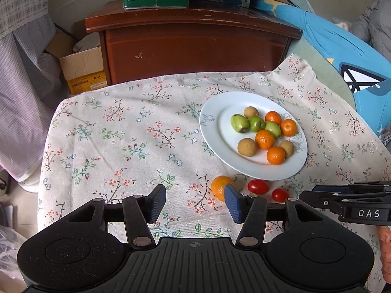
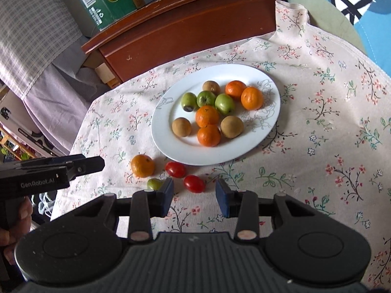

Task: Organize fruits
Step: 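Grasp a tangerine with the left tool while the right tool grasps a red cherry tomato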

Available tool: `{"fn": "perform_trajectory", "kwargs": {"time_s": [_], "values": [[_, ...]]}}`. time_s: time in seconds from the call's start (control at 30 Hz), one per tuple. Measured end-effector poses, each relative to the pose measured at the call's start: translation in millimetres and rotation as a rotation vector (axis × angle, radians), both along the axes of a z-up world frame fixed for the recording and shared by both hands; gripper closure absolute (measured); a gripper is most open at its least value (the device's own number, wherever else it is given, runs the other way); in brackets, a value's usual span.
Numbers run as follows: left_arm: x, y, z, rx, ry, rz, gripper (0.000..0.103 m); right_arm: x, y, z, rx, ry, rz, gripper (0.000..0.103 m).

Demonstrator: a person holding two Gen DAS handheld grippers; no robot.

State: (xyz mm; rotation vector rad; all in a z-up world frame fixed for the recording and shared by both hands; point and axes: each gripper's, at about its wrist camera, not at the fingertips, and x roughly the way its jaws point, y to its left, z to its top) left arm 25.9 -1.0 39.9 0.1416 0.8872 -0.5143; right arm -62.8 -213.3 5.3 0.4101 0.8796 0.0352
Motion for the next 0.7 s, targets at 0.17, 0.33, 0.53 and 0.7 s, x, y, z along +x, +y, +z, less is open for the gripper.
{"fn": "perform_trajectory", "kwargs": {"time_s": [0.17, 0.33, 0.53, 0.7], "values": [[4, -1, -5, 0.005, 0.014, 0.015, 0.051, 4, 10, -7, -0.051, 0.006, 0.036, 0.063], [7, -5, -10, 0.013, 0.022, 0.009, 0.051, 13, 19, -16, -0.11, 0.0, 0.07, 0.064], [10, -9, -16, 0.028, 0.033, 0.019, 0.051, 22, 23, -24, -0.136, 0.008, 0.087, 0.064], [12, -12, -18, 0.017, 0.038, 0.013, 0.051, 26, 27, -28, -0.176, 0.001, 0.096, 0.066]]}}
